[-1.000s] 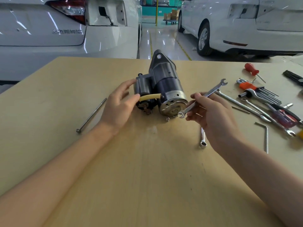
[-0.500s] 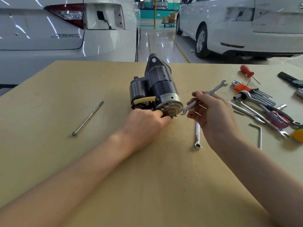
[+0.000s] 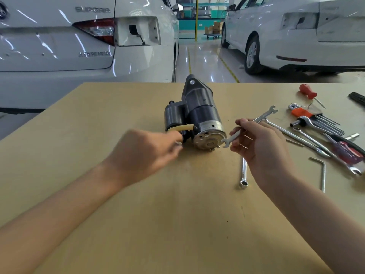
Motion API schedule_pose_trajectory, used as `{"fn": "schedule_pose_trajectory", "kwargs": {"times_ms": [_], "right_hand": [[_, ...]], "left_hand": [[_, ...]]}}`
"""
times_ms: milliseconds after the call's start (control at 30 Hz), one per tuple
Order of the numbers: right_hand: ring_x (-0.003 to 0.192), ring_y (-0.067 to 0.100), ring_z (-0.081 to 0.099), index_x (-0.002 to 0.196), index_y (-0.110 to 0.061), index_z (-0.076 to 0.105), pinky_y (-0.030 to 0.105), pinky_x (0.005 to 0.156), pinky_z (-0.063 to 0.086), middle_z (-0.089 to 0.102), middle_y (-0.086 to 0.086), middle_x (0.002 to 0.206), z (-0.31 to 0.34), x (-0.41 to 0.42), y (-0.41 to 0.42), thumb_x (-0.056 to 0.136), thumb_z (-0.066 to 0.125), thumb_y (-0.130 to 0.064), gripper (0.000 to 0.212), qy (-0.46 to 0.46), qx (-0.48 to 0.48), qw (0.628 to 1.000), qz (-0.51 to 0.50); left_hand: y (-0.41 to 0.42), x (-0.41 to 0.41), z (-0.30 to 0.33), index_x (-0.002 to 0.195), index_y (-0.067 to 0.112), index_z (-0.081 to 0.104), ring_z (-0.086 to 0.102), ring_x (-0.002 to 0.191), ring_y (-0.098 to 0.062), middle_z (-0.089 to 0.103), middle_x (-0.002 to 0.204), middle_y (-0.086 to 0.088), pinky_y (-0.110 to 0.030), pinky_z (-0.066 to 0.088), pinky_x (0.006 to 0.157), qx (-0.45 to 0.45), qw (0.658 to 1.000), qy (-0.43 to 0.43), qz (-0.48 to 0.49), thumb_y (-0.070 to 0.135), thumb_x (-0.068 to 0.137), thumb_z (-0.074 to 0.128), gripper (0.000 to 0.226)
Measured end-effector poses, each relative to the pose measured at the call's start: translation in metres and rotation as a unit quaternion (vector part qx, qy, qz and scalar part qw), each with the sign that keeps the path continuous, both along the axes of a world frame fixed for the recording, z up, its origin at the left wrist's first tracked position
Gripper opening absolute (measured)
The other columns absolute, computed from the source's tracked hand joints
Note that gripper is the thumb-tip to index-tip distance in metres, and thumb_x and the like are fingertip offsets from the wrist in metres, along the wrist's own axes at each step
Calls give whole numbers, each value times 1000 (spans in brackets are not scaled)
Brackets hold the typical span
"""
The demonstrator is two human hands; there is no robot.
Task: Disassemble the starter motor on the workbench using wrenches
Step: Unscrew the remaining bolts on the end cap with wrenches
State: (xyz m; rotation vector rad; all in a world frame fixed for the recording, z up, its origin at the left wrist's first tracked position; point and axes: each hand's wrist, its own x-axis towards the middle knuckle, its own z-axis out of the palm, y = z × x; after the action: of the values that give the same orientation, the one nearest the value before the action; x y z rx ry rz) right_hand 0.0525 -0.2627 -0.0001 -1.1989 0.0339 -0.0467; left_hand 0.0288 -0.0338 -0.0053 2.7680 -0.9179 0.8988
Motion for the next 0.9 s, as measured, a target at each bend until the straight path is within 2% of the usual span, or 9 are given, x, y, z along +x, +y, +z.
{"fn": "schedule_pose_trajectory", "kwargs": {"times_ms": [67, 167, 433, 633, 900], "right_hand": [[50, 15, 54, 85, -4, 61, 24, 48, 48, 61, 6, 61, -1, 0, 1, 94, 51, -7, 14, 0, -1, 1000, 0], [50, 16, 53, 86, -4, 61, 24, 47, 48, 61, 6, 62, -3, 0, 3, 94, 51, -8, 14, 8, -3, 1000, 0], [48, 14, 53, 87, -4, 62, 23, 46, 47, 62, 5, 59, -6, 5, 1, 94, 51, -8, 13, 23, 6, 1000, 0], [47, 14, 52, 87, -5, 62, 23, 45, 47, 62, 6, 61, -9, 9, -1, 92, 52, -9, 12, 32, 8, 999, 3], [47, 14, 53, 87, -4, 62, 24, 46, 47, 61, 5, 61, -9, 8, 0, 93, 53, -9, 12, 13, 0, 1000, 3]], "left_hand": [[28, -1, 6, 84, 20, 70, 49, 52, -17, 56, 63, 7, -25, 41, 46, -113, 988, 10, 106, 27, 85, 64, 9], [69, 5, 3, 84, 24, 71, 47, 68, -16, 56, 81, 7, -31, 39, 60, -130, 964, 82, 217, 24, 82, 74, 3], [91, 9, -17, 96, 21, 76, 57, 85, -18, 57, 93, 2, -28, 38, 75, -122, 948, 216, 200, 20, 85, 72, 12], [93, 10, -19, 112, 22, 70, 56, 91, -14, 57, 100, 4, -25, 36, 79, -125, 948, 234, 175, 17, 87, 70, 26], [91, 7, -17, 105, 21, 73, 56, 90, -15, 59, 101, 2, -24, 34, 74, -125, 948, 236, 172, 16, 87, 70, 19]]}}
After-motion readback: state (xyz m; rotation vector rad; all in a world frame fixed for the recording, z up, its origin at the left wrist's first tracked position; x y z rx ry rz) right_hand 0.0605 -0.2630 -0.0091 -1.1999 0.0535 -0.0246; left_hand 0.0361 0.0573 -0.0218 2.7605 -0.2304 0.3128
